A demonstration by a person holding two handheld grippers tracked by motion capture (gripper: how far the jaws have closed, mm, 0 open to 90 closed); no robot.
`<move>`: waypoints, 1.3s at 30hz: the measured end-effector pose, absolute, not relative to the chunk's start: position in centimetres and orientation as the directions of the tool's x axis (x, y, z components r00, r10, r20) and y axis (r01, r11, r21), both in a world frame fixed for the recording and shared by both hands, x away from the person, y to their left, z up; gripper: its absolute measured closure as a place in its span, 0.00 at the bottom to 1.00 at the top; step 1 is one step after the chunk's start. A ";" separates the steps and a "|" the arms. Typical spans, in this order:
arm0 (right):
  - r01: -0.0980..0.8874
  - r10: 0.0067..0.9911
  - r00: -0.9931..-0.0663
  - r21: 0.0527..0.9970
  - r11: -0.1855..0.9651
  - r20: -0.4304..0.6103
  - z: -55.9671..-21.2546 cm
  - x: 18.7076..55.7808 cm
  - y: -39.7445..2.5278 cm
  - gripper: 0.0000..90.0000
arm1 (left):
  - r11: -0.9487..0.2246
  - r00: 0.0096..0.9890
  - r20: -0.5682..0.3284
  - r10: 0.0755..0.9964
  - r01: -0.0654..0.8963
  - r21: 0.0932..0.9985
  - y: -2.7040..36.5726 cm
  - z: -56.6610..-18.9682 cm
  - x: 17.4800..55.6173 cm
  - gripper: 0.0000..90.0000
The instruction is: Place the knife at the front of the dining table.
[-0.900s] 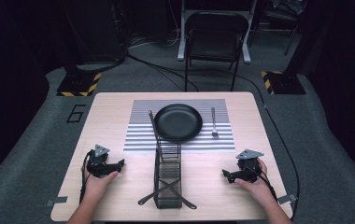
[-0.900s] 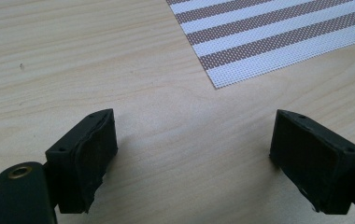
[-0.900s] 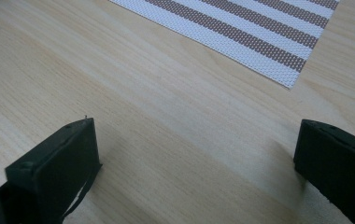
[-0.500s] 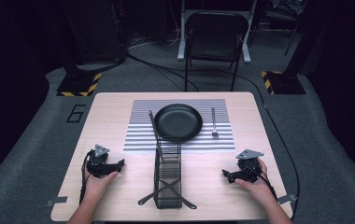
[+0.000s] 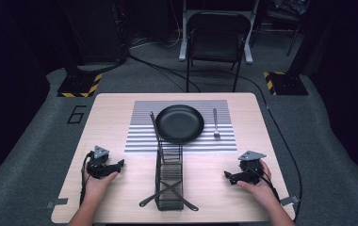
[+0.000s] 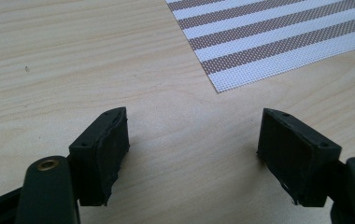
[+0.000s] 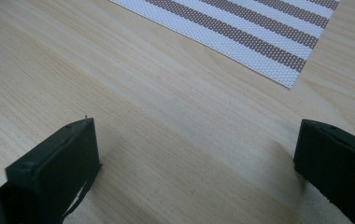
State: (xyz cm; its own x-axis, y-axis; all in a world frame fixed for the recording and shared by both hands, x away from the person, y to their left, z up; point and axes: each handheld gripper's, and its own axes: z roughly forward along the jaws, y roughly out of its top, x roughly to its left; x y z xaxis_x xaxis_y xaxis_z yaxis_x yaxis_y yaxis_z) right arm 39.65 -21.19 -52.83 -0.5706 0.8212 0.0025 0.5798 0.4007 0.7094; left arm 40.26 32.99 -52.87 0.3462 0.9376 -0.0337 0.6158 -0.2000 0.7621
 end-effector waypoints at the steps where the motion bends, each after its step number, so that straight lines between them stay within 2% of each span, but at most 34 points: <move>1: 0.580 0.821 -0.570 0.710 0.400 0.003 -52.8 39.7 -21.2 0.00 | -0.182 0.338 -0.050 0.940 0.620 0.763 33.1 -52.8 40.2 0.30; 4: 0.580 0.821 -0.570 0.709 0.400 0.003 -52.8 39.6 -21.2 0.00 | -0.187 0.347 -0.062 0.936 0.637 0.748 33.3 -52.4 40.2 0.39; 8: 0.580 0.822 -0.570 0.709 0.400 0.003 -52.8 39.6 -21.2 0.00 | -0.198 0.361 -0.056 0.931 0.629 0.752 33.1 -51.7 39.9 0.43; 12: 0.580 0.821 -0.570 0.709 0.401 0.002 -52.8 39.6 -21.2 0.00 | -0.158 0.377 -0.111 0.919 0.613 0.774 32.7 -50.2 39.4 0.44; 23: 0.581 0.820 -0.572 0.707 0.403 0.002 -52.8 39.6 -21.2 0.00 | -0.145 0.420 -0.143 0.896 0.582 0.800 31.4 -47.2 38.7 0.47; 27: 0.583 0.820 -0.572 0.707 0.402 0.005 -52.8 39.6 -21.2 0.00 | -0.152 0.429 -0.131 0.894 0.565 0.811 30.7 -46.0 38.4 0.49; 39: 0.582 0.820 -0.572 0.707 0.401 0.005 -52.8 39.6 -21.2 0.00 | -0.227 0.511 -0.089 0.855 0.523 0.821 26.8 -42.9 38.0 0.47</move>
State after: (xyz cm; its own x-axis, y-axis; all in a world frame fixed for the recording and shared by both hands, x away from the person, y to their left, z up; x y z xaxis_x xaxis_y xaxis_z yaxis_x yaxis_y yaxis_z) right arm 39.62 -21.21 -52.80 -0.5719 0.8203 0.0051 0.5820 0.4014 0.7072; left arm 38.02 26.82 -42.89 0.5107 0.8551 -0.0889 0.5233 -0.2272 0.8213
